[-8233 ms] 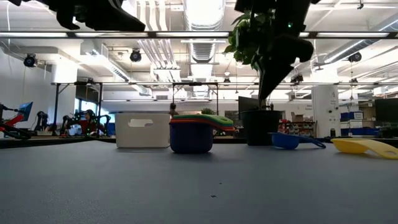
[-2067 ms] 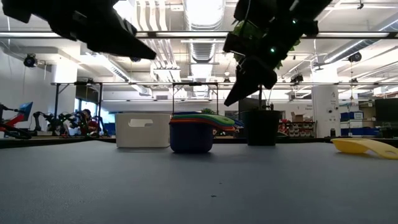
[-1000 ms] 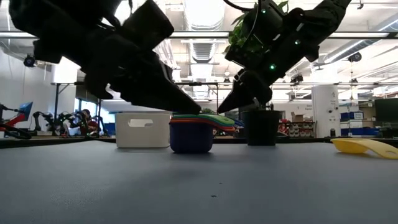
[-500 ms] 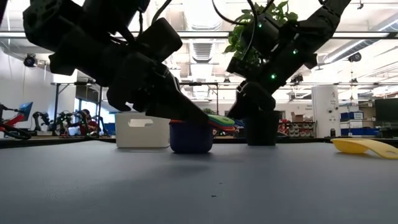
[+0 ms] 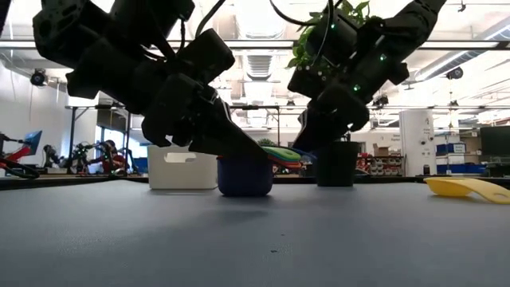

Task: Nest measuring cups in basket
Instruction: Stack the blue measuring cup on top of the green measuring cup

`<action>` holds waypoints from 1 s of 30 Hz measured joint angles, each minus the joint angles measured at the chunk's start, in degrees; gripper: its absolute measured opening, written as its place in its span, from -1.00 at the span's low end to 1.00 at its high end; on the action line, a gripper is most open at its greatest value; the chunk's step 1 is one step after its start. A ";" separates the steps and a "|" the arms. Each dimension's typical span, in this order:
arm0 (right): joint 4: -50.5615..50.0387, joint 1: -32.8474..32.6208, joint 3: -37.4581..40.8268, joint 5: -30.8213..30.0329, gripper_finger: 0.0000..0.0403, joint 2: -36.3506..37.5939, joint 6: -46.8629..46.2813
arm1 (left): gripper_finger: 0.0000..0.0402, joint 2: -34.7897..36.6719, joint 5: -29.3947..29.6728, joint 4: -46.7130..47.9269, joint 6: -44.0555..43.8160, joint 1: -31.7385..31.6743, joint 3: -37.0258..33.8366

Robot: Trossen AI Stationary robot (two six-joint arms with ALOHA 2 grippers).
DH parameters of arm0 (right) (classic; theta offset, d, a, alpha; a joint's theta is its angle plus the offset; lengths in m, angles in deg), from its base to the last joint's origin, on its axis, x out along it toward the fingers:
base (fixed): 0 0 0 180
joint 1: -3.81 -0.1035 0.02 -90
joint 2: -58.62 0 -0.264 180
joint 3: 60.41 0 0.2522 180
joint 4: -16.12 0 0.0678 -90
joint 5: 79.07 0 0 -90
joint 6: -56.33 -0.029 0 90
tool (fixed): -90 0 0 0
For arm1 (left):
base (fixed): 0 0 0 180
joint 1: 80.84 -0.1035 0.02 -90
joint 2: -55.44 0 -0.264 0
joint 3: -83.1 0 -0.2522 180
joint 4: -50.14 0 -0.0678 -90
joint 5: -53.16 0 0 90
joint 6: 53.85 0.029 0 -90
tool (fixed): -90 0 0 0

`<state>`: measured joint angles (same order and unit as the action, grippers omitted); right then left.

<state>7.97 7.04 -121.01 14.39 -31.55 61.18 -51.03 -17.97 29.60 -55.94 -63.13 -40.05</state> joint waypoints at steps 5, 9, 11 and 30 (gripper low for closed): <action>-2.98 -2.85 -1.66 -0.51 -0.96 0.00 -1.11 | -1.00 0.00 0.02 0.04 0.00 -0.16 -0.04; -6.44 -4.31 -3.13 -4.26 -0.96 0.00 -1.26 | -1.00 0.00 0.09 0.04 0.00 -0.32 -0.07; -8.76 -4.42 -4.29 -7.32 -0.96 0.02 -1.26 | -1.00 0.00 0.12 0.03 0.00 -0.40 -0.07; -9.27 -9.78 -6.13 -7.96 -0.96 -0.72 -6.41 | -1.00 0.00 0.26 0.02 0.68 -2.16 -0.09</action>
<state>-1.30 -2.74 -127.14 6.43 -32.27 54.77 -51.03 -17.71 29.62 -55.26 -65.29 -40.13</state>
